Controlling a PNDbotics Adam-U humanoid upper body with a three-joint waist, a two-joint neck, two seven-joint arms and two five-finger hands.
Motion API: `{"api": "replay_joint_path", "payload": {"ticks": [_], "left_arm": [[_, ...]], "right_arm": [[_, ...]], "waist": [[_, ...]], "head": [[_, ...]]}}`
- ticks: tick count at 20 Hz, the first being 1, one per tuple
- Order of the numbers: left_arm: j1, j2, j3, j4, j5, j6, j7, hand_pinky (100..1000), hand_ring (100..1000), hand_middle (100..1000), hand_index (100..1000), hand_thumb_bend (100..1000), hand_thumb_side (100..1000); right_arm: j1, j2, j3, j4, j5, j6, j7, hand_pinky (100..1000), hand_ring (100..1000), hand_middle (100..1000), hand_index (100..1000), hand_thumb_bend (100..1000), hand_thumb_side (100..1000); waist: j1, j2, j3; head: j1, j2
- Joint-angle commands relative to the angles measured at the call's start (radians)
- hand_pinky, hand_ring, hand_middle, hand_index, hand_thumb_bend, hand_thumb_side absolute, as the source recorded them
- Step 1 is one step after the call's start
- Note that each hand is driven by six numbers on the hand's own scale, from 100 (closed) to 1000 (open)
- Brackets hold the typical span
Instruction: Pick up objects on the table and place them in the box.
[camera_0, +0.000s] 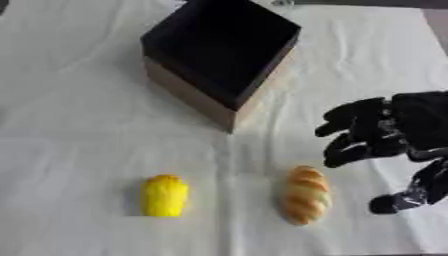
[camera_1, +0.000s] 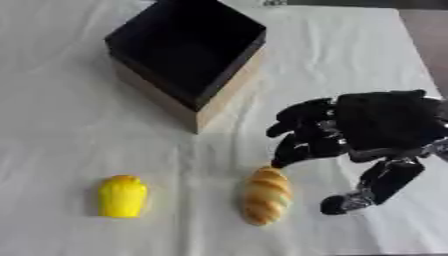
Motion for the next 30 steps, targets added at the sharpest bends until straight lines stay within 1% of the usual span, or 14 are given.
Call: {"api": "replay_joint_path", "payload": {"ticks": [1,6,11,12,13,16,19,22,27,30], "left_arm": [[-0.003,0.016,0.002,-0.016,0.005,0.001,-0.006,831,820,786,884,292,552],[-0.002,0.011,0.0,-0.016,0.01,0.003,-0.011,831,820,786,884,288,557],[0.001,0.006,0.001,-0.016,0.014,0.004,-0.014,831,820,786,884,285,560],[0.001,0.005,0.001,-0.016,0.015,0.004,-0.014,831,820,786,884,282,561],[0.002,0.004,0.001,-0.016,0.016,0.004,-0.015,831,820,786,884,281,563],[0.003,-0.001,0.001,-0.016,0.018,0.004,-0.017,831,821,787,884,277,567],[0.005,-0.007,0.001,-0.016,0.021,0.005,-0.02,831,821,787,884,275,569],[0.007,-0.01,0.002,-0.016,0.023,0.005,-0.021,831,821,787,884,271,572],[0.01,-0.017,0.001,-0.016,0.029,0.007,-0.026,832,822,788,884,264,579],[0.01,-0.019,0.0,-0.016,0.037,0.007,-0.029,832,822,788,884,262,581]], "right_arm": [[-0.029,-0.007,0.015,-0.016,-0.046,0.011,0.065,943,927,741,918,442,271],[-0.082,0.021,0.04,-0.016,-0.11,0.036,0.142,942,928,753,924,434,284],[-0.106,0.052,0.067,-0.016,-0.124,0.093,0.212,944,927,748,919,379,281],[-0.112,0.061,0.072,-0.016,-0.125,0.104,0.223,942,926,748,916,354,297],[-0.118,0.069,0.076,-0.016,-0.125,0.114,0.231,941,925,750,915,350,306],[-0.132,0.086,0.086,-0.016,-0.107,0.141,0.25,937,923,753,911,357,338],[-0.126,0.096,0.099,-0.016,-0.073,0.164,0.27,939,923,751,910,355,342],[-0.109,0.1,0.116,-0.016,-0.05,0.171,0.297,941,923,750,908,356,350],[-0.092,0.102,0.122,-0.016,-0.014,0.173,0.315,941,923,754,907,356,359],[-0.083,0.106,0.124,-0.016,0.006,0.187,0.314,939,920,750,904,319,342]], "waist": [[0.0,-0.027,0.003],[-0.006,-0.029,0.007],[-0.008,-0.028,0.013],[-0.008,-0.028,0.014],[-0.007,-0.027,0.015],[-0.006,-0.025,0.016],[-0.004,-0.023,0.018],[-0.003,-0.02,0.021],[0.0,-0.017,0.023],[0.003,-0.014,0.025]], "head": [[-0.007,0.006],[-0.009,0.006],[-0.012,0.004],[-0.013,0.004],[-0.013,0.005],[-0.016,0.004],[-0.018,0.001],[-0.019,0.001],[-0.022,0.0],[-0.025,-0.002]]}}
